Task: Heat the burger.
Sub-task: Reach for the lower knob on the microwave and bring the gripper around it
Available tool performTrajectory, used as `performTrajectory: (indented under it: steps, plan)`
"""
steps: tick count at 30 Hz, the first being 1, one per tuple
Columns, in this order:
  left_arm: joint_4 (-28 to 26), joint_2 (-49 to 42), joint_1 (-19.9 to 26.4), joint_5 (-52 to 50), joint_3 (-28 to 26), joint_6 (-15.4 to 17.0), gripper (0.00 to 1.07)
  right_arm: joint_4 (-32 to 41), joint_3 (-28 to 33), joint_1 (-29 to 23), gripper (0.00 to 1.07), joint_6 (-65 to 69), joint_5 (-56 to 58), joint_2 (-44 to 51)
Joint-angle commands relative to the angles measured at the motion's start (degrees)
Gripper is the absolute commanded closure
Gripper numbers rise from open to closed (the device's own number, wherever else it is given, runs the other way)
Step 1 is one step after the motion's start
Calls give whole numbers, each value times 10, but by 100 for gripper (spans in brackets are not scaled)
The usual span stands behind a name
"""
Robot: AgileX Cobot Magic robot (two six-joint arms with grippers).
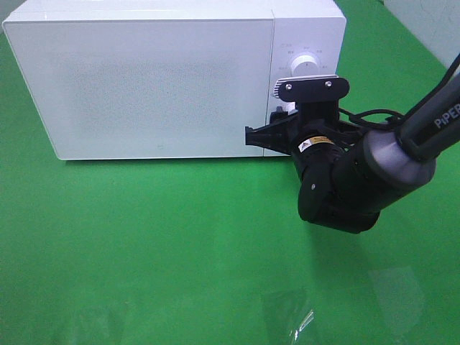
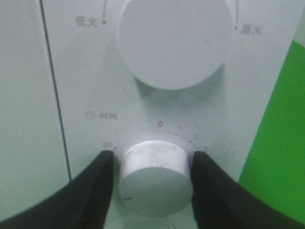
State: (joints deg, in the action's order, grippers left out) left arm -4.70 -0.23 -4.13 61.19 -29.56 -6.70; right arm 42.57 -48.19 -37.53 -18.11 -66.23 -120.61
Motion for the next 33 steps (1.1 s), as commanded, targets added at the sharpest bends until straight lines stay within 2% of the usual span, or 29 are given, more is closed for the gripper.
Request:
performTrajectory:
  steps: [1, 2, 3, 5, 7, 11, 14, 17, 19, 20, 21, 22, 24, 25, 26, 27, 28, 29, 30, 33]
  plan:
    - [-3, -10, 1, 1, -1, 4, 10, -3, -6, 2, 77, -1, -33, 2]
    - [-3, -10, 1, 1, -1, 4, 10, -3, -6, 2, 89, -1, -42, 2]
    - [-3, -10, 1, 1, -1, 4, 10, -3, -6, 2, 89, -1, -42, 2]
    - [-3, -10, 1, 1, -1, 4, 10, -3, -6, 2, 104, 1, -44, 2]
    - [-3, -10, 1, 1, -1, 4, 10, -3, -6, 2, 107, 7, -40, 2]
    - [-3, -10, 1, 1, -1, 4, 10, -3, -6, 2, 107, 50, -36, 2]
    - [-3, -10, 1, 1, -1, 4, 10, -5, -6, 2, 107, 147, -34, 2]
    - [-3, -10, 1, 1, -1, 4, 10, -7, -6, 2, 107, 188, -32, 2]
    - [-3, -10, 1, 1, -1, 4, 10, -34, -6, 2, 107, 396, -17, 1]
    - [-3, -10, 1, 1, -1, 4, 10, -34, -6, 2, 107, 396, -17, 1]
    - [-3, -10, 1, 1, -1, 4, 10, -61, -6, 2, 107, 524, -15, 1]
    - [-3, -10, 1, 1, -1, 4, 10, -61, -6, 2, 107, 524, -15, 1]
    - [-3, -10, 1, 1, -1, 4, 10, -101, -6, 2, 107, 684, -15, 1]
    - [-3, -10, 1, 1, -1, 4, 10, -101, -6, 2, 107, 684, -15, 1]
    - [-3, -10, 1, 1, -1, 4, 10, -121, -6, 2, 107, 804, -20, 1]
    - [-3, -10, 1, 1, -1, 4, 10, -121, -6, 2, 107, 804, -20, 1]
    - [-3, -10, 1, 1, -1, 4, 10, -133, -6, 2, 107, 883, -28, 1]
    - [-3, -10, 1, 1, -1, 4, 10, -133, -6, 2, 107, 883, -28, 1]
    - [-3, -10, 1, 1, -1, 4, 10, -141, -6, 2, 107, 937, -42, 1]
    - [-3, -10, 1, 1, -1, 4, 10, -154, -6, 2, 107, 986, -69, 1]
